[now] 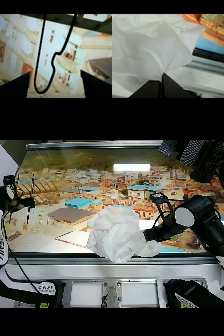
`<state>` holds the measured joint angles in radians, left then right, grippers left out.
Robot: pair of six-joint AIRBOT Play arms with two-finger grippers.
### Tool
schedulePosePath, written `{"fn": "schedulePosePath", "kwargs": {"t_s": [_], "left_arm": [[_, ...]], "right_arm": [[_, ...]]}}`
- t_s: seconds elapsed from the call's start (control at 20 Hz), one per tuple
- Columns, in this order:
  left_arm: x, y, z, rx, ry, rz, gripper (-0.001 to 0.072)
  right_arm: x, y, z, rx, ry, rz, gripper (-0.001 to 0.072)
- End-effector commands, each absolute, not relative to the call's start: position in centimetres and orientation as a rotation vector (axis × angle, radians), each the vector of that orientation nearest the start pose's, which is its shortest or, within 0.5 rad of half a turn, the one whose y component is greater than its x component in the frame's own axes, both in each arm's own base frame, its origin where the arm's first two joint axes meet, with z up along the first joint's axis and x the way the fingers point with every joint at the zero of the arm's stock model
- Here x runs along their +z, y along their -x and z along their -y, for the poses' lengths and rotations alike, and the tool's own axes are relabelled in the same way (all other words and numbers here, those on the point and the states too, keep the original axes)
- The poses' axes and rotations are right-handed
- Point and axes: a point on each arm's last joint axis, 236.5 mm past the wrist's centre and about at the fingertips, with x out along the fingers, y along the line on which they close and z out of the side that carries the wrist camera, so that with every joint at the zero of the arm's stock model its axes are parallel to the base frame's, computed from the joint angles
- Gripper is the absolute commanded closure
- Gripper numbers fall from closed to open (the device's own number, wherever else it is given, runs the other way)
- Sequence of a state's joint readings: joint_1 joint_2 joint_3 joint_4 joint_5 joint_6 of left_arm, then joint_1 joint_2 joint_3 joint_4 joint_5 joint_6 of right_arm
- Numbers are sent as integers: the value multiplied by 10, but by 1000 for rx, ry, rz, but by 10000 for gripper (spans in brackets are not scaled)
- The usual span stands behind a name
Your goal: Fold the clothes and pants, and hang the long-sleeved shirts on hangers.
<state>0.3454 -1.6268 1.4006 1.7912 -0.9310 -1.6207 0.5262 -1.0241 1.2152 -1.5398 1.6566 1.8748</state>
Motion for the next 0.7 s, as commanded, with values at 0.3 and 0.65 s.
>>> {"fn": "schedulePosePath", "kwargs": {"t_s": [0.3,0.65], "left_arm": [[-118,-445,-245,439,-78,-1287,18],[-125,-444,-251,451,-61,-1281,20]], "right_arm": [[86,-227,-140,231,122,-1480,693],[86,-227,-140,231,122,-1480,693]]}}
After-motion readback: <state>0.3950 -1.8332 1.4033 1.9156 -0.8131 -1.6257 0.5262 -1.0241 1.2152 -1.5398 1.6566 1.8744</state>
